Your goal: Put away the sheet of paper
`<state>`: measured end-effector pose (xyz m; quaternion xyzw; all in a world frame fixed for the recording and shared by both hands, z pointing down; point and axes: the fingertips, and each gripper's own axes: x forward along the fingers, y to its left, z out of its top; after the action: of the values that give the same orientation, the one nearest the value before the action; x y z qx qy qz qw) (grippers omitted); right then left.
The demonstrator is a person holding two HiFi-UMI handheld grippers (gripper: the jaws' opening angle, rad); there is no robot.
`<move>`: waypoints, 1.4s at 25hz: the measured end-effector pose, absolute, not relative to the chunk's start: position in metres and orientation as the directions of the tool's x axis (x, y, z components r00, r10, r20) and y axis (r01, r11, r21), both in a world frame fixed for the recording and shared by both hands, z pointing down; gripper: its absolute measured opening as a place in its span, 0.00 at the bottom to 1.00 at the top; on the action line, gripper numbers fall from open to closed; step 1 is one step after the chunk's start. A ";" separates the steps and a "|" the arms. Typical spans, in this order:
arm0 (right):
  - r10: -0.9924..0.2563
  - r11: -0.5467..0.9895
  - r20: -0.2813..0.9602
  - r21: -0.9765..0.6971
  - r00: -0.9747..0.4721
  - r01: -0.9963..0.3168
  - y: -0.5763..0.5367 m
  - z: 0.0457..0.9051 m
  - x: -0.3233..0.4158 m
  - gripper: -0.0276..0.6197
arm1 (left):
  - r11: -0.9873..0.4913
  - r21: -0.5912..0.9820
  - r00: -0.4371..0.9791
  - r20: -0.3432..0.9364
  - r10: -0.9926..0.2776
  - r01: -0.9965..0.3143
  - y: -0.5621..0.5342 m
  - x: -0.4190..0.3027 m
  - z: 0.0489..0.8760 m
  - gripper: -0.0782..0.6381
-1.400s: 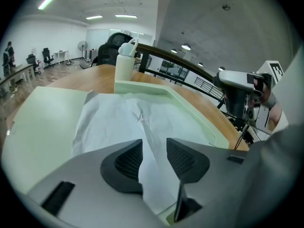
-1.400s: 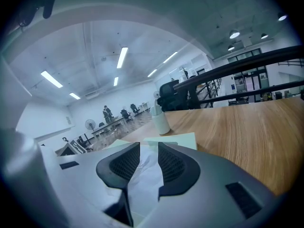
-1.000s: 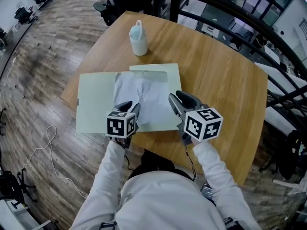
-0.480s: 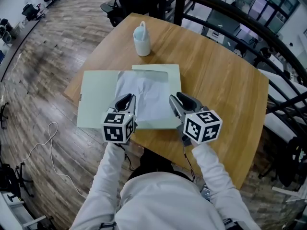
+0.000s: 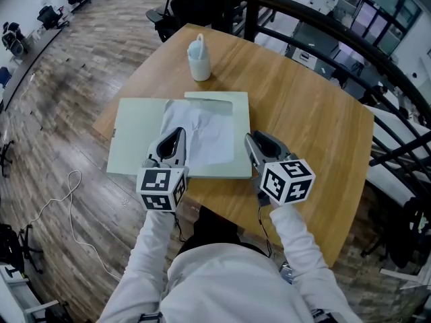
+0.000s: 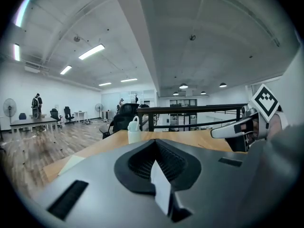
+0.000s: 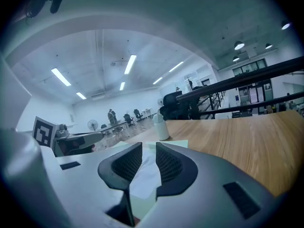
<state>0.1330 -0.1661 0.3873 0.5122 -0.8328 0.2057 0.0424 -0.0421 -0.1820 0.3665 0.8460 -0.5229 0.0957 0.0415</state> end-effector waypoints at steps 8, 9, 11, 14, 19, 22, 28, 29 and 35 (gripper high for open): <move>-0.866 0.380 0.238 -0.256 -0.439 -0.889 -0.149 0.376 0.155 0.11 | -0.474 -0.038 0.464 0.146 -0.874 -0.880 -0.156 -0.026 0.344 0.13; -0.868 0.381 0.234 -0.249 -0.437 -0.890 -0.147 0.375 0.156 0.10 | -0.474 -0.039 0.465 0.142 -0.874 -0.880 -0.151 -0.025 0.342 0.13; -0.873 0.380 0.230 -0.233 -0.431 -0.895 -0.143 0.374 0.158 0.09 | -0.473 -0.037 0.465 0.136 -0.875 -0.880 -0.145 -0.026 0.340 0.13; -0.878 0.377 0.234 -0.197 -0.417 -0.905 -0.137 0.374 0.159 0.09 | -0.474 -0.031 0.466 0.132 -0.875 -0.880 -0.137 -0.028 0.339 0.13; -0.881 0.384 0.238 -0.143 -0.409 -0.912 -0.126 0.373 0.157 0.08 | -0.468 -0.027 0.462 0.124 -0.878 -0.883 -0.125 -0.032 0.339 0.13; -0.882 0.385 0.242 -0.126 -0.404 -0.914 -0.121 0.374 0.158 0.08 | -0.467 -0.023 0.461 0.118 -0.879 -0.884 -0.120 -0.034 0.340 0.13; -0.883 0.389 0.242 -0.103 -0.402 -0.916 -0.112 0.369 0.158 0.08 | -0.466 -0.013 0.462 0.111 -0.880 -0.885 -0.112 -0.036 0.334 0.13; -0.884 0.388 0.242 -0.101 -0.401 -0.916 -0.111 0.368 0.158 0.08 | -0.466 -0.013 0.462 0.110 -0.880 -0.884 -0.110 -0.037 0.333 0.13; -0.880 0.392 0.248 -0.101 -0.405 -0.914 -0.104 0.373 0.156 0.08 | -0.465 -0.015 0.460 0.115 -0.880 -0.885 -0.104 -0.040 0.336 0.13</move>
<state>0.1560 -0.1036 0.3730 0.5401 -0.8307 0.1109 0.0771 -0.0397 -0.1036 0.3363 0.8541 -0.5168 0.0533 0.0232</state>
